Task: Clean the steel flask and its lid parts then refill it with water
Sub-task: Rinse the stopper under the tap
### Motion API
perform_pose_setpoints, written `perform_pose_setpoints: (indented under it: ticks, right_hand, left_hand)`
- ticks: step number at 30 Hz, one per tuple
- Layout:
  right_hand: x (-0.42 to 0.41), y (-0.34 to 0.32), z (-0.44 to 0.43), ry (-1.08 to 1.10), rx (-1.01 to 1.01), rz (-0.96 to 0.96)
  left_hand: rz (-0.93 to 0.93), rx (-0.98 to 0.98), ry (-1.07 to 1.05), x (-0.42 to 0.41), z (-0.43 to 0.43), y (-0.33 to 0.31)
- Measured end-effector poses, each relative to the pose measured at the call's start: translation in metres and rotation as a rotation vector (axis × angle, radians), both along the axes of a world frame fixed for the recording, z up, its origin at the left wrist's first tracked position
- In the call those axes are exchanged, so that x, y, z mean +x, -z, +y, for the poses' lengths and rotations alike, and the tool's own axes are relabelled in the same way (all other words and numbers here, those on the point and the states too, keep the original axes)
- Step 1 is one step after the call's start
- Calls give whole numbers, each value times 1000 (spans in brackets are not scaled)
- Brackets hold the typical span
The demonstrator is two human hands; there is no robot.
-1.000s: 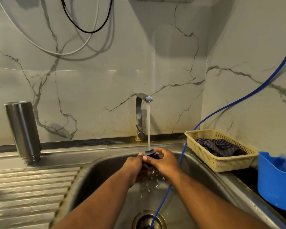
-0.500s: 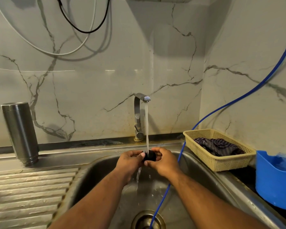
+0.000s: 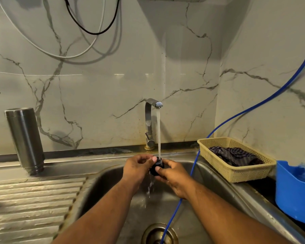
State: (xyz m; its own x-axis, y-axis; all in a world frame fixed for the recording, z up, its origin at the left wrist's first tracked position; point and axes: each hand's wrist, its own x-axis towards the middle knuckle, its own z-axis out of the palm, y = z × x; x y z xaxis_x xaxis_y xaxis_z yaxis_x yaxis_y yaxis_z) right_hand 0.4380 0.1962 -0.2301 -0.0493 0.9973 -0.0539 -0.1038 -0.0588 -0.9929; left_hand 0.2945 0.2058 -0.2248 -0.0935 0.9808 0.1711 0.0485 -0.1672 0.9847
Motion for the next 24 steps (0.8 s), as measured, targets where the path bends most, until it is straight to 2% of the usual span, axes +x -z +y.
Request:
perform_pose_setpoints:
  ticks: [3, 6, 9, 24]
  right_hand:
    - [0, 3, 0, -36, 21, 13]
    - [-2, 3, -1, -19, 59, -95]
    - [-4, 2, 0, 12, 71, -118]
    - [-6, -6, -2, 73, 73, 79]
  left_hand:
    - [-14, 8, -28, 0, -1, 0]
    - [-31, 12, -49, 0, -2, -1]
    - [-61, 9, -52, -1, -2, -1]
    - [-78, -1, -57, -1, -1, -8]
